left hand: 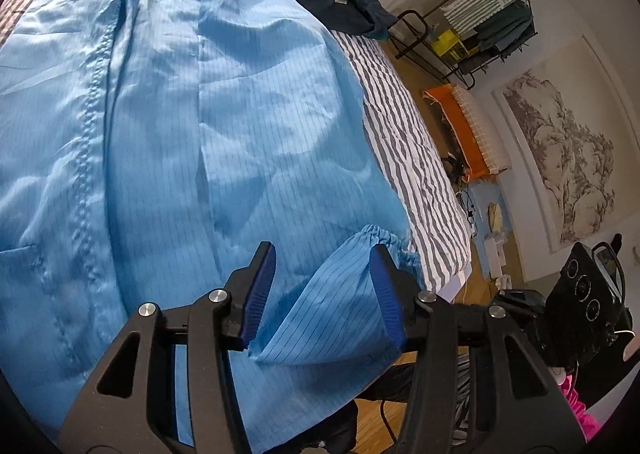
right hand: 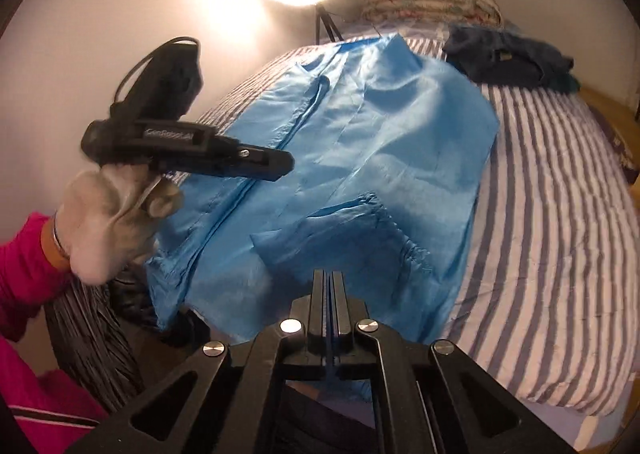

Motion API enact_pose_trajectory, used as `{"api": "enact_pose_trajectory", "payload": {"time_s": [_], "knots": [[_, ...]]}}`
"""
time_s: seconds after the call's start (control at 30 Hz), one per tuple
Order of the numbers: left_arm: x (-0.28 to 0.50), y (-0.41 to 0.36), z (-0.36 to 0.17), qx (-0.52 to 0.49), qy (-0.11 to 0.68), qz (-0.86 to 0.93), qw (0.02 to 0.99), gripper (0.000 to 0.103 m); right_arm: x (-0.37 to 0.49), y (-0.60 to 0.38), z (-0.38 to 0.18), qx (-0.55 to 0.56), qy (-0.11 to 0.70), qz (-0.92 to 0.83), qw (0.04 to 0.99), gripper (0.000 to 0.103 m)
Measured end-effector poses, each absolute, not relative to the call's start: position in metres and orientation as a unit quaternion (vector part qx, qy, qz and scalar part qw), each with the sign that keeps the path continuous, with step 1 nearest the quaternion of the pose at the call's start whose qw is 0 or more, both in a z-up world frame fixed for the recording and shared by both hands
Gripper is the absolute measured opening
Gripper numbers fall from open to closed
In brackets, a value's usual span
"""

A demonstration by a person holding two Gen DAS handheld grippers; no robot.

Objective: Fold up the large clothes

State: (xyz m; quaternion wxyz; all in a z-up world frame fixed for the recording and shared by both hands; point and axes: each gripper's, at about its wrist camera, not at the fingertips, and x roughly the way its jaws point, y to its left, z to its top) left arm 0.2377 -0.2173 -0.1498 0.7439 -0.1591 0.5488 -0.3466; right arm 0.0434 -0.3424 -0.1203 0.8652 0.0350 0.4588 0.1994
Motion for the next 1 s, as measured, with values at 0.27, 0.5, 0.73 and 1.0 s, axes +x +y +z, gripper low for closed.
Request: {"api": "enact_pose_trajectory", "payload": {"time_s": [0.27, 0.5, 0.73, 1.0], "knots": [[0.241, -0.237, -0.163, -0.168, 0.562, -0.354, 0.728, 0.050, 0.086, -0.376, -0.138, 0.110, 0.478, 0.152, 0.858, 0.050], [0.238, -0.230, -0.153, -0.161, 0.551, -0.354, 0.739, 0.050, 0.097, -0.349, -0.161, 0.054, 0.513, 0.173, 0.839, 0.000], [0.241, -0.231, -0.154, -0.152, 0.550, -0.353, 0.741, 0.050, 0.051, -0.333, -0.140, -0.012, 0.481, 0.196, 0.854, 0.000], [0.236, -0.243, -0.169, -0.132, 0.567, -0.357, 0.730, 0.050, 0.087, -0.367, -0.152, 0.045, 0.503, 0.140, 0.852, 0.045]]}}
